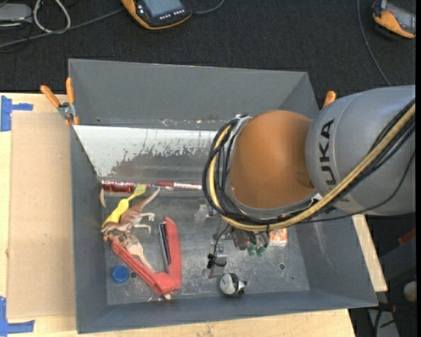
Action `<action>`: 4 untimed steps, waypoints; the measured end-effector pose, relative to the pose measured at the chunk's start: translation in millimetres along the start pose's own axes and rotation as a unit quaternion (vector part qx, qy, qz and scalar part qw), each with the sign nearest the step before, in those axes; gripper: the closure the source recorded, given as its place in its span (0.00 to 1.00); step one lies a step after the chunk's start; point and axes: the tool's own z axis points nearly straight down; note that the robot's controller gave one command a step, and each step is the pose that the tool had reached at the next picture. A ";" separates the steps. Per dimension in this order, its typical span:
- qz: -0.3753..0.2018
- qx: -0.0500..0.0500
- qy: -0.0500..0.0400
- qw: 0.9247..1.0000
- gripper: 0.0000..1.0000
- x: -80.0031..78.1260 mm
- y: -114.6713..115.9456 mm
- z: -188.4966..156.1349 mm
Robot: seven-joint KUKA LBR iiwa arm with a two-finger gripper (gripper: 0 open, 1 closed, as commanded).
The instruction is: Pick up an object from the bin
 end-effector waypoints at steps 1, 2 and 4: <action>0.002 0.000 -0.004 1.000 0.00 -1.8 -0.6 -3.3; -0.036 0.000 -0.004 0.999 0.00 -6.5 42.4 32.7; -0.126 0.000 -0.004 0.992 0.00 -7.1 98.9 96.5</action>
Offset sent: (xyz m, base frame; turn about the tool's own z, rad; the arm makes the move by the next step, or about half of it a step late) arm 0.0066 0.0663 -0.0528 -0.1097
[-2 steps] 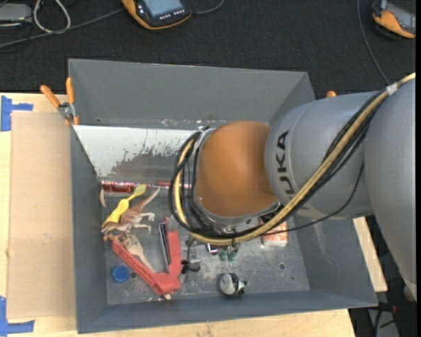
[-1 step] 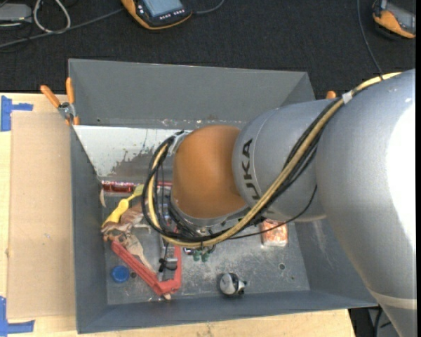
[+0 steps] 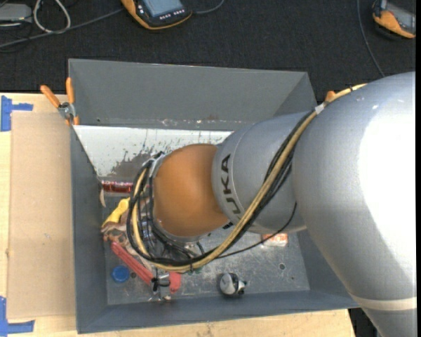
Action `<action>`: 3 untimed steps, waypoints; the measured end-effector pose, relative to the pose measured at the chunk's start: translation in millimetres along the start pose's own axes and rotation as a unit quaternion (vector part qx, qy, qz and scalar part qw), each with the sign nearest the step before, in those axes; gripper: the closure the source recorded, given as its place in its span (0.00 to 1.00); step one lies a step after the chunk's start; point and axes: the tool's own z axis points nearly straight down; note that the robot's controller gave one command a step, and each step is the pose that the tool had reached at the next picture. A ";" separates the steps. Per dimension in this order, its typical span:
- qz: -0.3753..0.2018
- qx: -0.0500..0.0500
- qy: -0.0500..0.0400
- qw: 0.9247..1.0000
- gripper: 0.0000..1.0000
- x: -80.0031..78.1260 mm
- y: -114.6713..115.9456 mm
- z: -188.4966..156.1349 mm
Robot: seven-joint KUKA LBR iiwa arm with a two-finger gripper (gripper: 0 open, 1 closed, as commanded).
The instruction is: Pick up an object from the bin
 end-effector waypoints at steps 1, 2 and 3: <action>-0.065 -0.001 -0.002 0.998 0.00 10.0 -52.1 2.9; -0.042 0.000 0.001 0.999 0.00 20.9 -84.1 10.2; -0.027 -0.001 -0.001 1.000 1.00 13.7 -77.1 18.4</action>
Offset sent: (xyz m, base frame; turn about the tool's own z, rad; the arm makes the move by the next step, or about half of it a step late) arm -0.0035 -0.0570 -0.0183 -0.0091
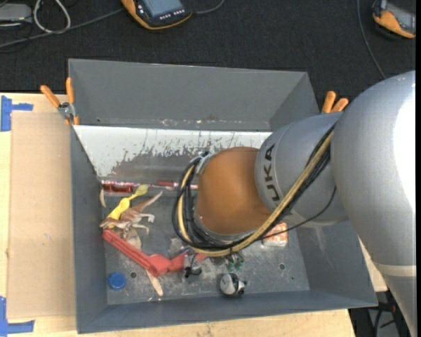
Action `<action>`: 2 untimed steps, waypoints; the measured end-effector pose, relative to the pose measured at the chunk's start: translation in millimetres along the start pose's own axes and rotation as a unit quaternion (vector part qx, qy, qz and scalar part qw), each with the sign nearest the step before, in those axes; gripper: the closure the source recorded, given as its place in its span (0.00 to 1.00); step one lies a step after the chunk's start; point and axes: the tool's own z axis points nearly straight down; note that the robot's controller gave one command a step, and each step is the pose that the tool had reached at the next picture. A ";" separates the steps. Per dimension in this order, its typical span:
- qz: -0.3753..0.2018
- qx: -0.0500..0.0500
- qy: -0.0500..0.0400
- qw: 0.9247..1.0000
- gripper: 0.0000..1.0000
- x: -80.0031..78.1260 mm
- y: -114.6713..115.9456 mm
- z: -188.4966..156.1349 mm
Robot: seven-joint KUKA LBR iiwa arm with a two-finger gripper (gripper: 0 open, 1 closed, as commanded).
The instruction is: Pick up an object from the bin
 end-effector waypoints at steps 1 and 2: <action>0.000 0.000 0.000 1.000 1.00 0.0 0.0 -0.2; -0.045 0.000 0.004 0.999 1.00 -1.0 -2.0 -58.2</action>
Offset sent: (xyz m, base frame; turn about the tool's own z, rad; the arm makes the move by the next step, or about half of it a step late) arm 0.0123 -0.0074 0.1976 -0.2797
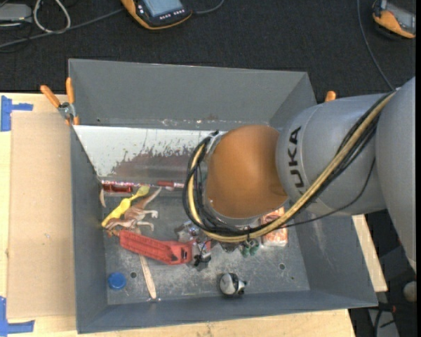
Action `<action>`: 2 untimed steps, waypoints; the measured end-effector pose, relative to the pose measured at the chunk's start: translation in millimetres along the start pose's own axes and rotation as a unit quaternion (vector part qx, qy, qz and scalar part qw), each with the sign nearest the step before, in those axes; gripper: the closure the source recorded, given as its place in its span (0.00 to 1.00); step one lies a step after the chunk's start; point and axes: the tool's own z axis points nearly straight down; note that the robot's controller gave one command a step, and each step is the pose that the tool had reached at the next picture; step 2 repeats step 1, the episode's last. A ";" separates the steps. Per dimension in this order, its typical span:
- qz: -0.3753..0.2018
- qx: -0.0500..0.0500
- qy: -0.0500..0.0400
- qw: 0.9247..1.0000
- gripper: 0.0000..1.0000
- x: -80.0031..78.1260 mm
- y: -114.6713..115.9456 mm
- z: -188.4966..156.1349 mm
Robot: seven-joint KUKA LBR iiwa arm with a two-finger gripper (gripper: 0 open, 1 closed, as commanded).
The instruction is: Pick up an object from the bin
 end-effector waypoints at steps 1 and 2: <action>-0.054 -0.001 0.002 0.999 1.00 8.5 -2.5 -74.0; -0.054 -0.001 0.002 0.999 1.00 8.5 -2.5 -74.0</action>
Offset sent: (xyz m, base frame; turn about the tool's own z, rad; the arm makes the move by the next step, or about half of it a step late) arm 0.0698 -0.0125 -0.0580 -0.3850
